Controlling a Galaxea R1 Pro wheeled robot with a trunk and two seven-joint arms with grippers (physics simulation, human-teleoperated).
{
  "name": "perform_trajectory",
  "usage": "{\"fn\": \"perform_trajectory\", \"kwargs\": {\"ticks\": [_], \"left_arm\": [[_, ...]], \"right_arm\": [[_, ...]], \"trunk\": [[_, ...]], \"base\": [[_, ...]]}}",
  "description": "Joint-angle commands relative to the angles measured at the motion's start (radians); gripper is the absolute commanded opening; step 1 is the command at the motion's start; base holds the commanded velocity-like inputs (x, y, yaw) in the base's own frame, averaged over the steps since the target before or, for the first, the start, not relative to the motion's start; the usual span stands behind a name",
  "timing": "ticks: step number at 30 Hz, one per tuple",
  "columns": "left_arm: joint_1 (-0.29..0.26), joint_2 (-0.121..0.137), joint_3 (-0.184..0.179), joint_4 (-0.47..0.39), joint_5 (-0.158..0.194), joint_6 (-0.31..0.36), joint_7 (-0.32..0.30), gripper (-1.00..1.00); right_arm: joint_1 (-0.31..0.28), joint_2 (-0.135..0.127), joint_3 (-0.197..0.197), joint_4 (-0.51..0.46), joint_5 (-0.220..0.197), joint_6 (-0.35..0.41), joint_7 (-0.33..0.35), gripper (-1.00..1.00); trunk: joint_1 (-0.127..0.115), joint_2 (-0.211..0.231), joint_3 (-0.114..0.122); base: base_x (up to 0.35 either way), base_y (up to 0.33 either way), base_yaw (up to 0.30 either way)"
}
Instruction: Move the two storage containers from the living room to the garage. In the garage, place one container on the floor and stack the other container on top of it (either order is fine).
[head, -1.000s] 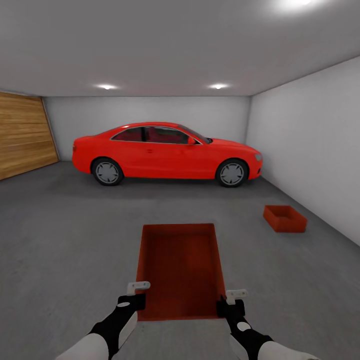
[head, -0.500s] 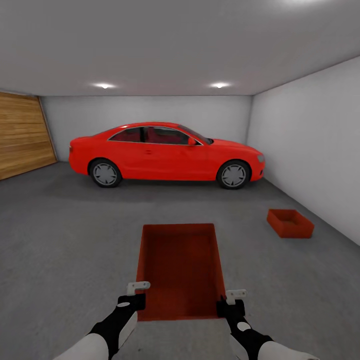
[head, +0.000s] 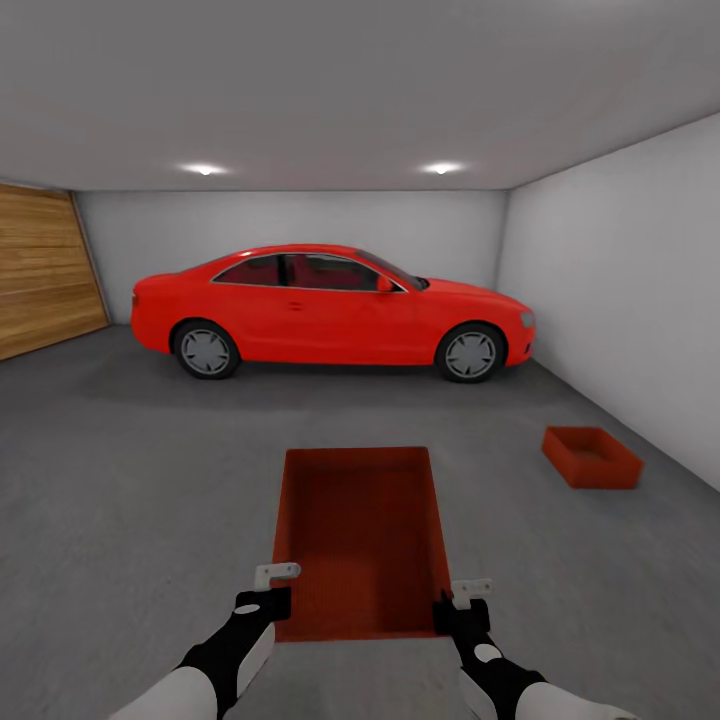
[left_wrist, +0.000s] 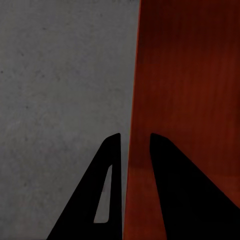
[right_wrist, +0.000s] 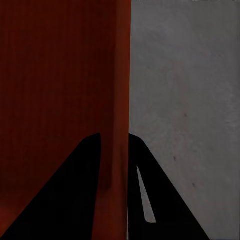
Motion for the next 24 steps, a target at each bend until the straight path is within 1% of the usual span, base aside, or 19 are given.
{"fn": "perform_trajectory", "kwargs": {"ticks": [1,24], "left_arm": [[-0.001,0.001,0.008,-0.003,0.002,0.007,0.011,-1.00],[-0.001,0.002,0.007,-0.003,0.003,0.007,0.011,-1.00]], "right_arm": [[-0.001,0.000,-0.027,0.002,-0.030,-0.009,-0.014,-1.00],[-0.001,0.000,-0.027,0.002,-0.030,-0.008,-0.014,-1.00]], "trunk": [[0.001,-0.001,-0.001],[0.001,-0.001,-0.001]], "base": [[0.320,0.000,0.000],[0.320,0.000,0.000]]}}
